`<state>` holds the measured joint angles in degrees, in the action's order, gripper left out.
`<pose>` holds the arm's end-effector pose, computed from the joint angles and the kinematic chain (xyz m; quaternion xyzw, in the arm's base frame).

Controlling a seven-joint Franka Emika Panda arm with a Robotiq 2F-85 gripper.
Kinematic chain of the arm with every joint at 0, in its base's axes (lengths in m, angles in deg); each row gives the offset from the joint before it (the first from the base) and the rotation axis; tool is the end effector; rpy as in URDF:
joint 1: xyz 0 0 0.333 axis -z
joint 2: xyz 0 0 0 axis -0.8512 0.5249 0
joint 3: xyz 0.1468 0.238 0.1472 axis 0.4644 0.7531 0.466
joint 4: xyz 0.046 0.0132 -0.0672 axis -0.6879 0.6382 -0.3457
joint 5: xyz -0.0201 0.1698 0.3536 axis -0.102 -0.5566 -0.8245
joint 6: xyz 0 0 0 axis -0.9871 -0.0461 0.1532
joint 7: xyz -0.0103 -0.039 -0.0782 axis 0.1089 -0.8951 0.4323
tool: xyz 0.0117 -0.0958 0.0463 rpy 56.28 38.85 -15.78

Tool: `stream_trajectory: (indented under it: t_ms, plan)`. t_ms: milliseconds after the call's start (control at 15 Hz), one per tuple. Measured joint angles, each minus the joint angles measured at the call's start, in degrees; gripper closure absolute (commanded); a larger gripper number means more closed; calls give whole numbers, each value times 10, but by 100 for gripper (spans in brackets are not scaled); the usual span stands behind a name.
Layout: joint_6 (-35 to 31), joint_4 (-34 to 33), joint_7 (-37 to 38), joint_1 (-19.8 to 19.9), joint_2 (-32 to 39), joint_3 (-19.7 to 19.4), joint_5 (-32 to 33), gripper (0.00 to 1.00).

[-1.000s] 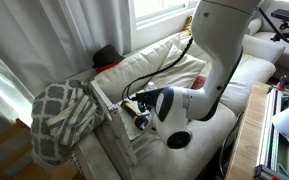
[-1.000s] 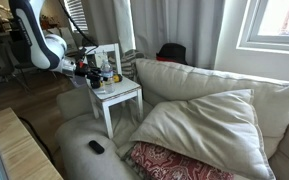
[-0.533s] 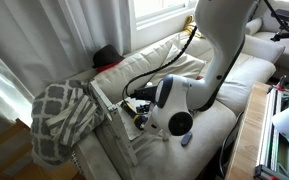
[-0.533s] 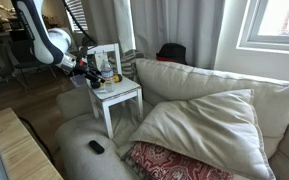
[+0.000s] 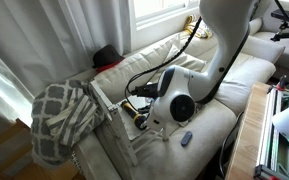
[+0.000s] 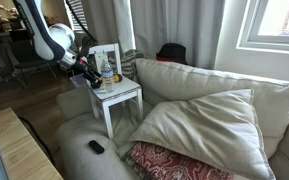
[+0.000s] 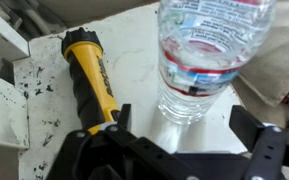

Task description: Put the flashlight on it's side then put the bottle onto the chair

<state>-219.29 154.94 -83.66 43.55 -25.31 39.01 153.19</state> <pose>0.4427 0.2692 0.0851 0.2802 0.8902 -0.0708 0.3521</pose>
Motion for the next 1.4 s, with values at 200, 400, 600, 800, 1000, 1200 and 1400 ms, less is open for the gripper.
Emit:
stream_trajectory:
  t_ms: [200,400,600,800,1000,1200,1400]
  plan:
    - [-44,8,-21,10,-12,0,-37,0]
    - [-87,19,-31,22,-32,0,-71,0]
    - [-132,31,-31,32,-62,0,-97,0]
    - [-154,48,-31,38,-100,0,-125,0]
    - [-169,69,-48,41,-137,1,-194,0]
    - [-173,96,-101,64,-172,21,-327,0]
    - [-174,118,-147,92,-209,51,-458,0]
